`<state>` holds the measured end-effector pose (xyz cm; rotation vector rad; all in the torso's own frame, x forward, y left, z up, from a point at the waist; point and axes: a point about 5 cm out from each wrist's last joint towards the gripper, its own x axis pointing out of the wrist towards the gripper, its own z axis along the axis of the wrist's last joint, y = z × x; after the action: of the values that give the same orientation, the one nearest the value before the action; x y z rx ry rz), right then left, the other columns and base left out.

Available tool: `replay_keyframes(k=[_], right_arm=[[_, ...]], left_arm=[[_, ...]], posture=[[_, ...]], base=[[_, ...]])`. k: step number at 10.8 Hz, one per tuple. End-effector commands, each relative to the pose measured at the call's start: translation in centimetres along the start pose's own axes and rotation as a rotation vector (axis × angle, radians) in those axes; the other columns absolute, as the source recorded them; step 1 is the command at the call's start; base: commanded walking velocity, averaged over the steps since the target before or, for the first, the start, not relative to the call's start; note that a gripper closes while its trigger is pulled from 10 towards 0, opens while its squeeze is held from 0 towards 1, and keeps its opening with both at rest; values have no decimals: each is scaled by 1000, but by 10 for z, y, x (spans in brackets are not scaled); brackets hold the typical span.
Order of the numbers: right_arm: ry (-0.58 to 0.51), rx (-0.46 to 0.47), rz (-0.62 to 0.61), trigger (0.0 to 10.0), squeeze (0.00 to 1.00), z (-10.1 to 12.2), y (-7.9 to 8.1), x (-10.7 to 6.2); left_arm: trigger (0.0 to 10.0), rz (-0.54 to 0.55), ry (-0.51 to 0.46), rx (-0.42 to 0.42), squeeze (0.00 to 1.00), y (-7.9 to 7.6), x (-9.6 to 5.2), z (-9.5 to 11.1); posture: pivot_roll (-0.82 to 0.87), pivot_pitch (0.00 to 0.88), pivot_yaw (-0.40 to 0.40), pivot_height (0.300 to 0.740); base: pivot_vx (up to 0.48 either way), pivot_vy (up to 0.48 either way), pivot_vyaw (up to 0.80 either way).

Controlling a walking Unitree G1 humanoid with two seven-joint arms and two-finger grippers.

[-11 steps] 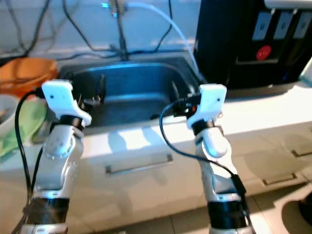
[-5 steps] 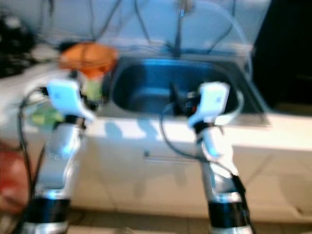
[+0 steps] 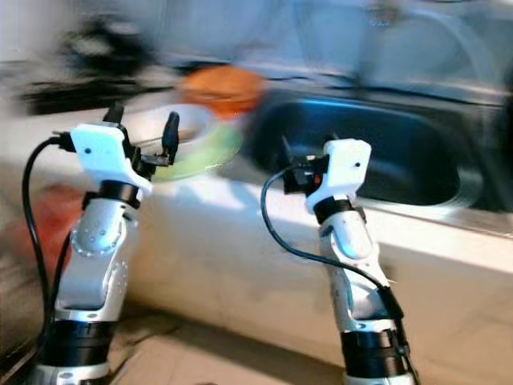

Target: Kitchen organization

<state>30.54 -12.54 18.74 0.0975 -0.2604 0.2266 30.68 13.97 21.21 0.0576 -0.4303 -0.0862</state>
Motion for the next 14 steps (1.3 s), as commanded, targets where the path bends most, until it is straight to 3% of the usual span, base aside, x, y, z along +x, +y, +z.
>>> replay_keyframes(k=[1, 4, 7, 14], right_arm=[[-9, -1, -4, 10000, 0, 3, -2, 1], [-9, 4, -12, 10000, 0, 4, -3, 0], [-10, 9, -8, 10000, 0, 5, -2, 1], [-11, 5, -5, 10000, 0, 4, -1, 2]], left_arm=[[10000, -2, -19, 4, 0, -1, 1, 5], [10000, 77, 35, -27, 0, 15, -3, -1], [10000, 81, 67, -54, 0, 16, 0, -4], [10000, 70, 96, -56, 0, 14, 3, -8]], posture=[[48, 4, 22, 740], [47, 7, 23, 740], [46, 5, 18, 740], [42, 0, 18, 740]], base=[[0, 0, 606], [0, 0, 0], [0, 0, 0], [0, 374, 0]])
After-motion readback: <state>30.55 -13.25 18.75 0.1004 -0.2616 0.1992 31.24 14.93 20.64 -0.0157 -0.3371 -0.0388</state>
